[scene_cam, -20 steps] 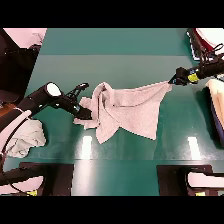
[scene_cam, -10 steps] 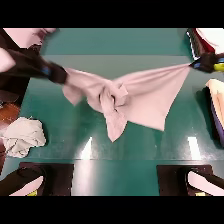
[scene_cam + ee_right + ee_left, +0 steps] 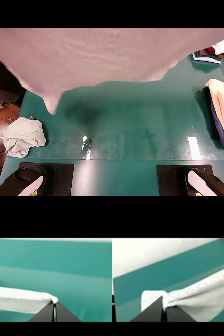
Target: Fold the shirts.
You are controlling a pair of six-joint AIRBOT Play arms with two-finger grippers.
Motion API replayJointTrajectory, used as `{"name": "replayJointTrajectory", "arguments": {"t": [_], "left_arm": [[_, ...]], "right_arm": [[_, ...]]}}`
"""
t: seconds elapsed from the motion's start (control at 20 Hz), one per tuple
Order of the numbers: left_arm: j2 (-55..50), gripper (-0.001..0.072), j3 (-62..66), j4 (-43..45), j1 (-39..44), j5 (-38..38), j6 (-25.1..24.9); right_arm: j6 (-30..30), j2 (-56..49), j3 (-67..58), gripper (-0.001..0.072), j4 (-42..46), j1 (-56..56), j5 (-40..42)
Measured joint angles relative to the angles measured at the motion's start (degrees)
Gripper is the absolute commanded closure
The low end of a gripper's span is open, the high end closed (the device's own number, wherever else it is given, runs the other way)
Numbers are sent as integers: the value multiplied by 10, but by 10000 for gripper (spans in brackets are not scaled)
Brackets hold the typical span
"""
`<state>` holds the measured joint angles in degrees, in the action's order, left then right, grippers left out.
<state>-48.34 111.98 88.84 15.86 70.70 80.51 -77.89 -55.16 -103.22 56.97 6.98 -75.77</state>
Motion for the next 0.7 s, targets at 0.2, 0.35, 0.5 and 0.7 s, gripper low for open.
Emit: {"name": "replayJointTrajectory", "arguments": {"t": [0.2,0.35,0.5,0.7], "left_arm": [[5,685,57,-48,0,7,1],[7,685,61,-106,0,24,0],[-8,685,8,-124,0,53,-5],[-96,685,-96,-131,0,87,-9]], "right_arm": [[0,28,-57,701,3,1,-35],[-8,28,-85,702,3,1,-75],[-40,-15,-101,702,2,-3,-131],[-68,-133,-107,702,7,-39,-216]]}}
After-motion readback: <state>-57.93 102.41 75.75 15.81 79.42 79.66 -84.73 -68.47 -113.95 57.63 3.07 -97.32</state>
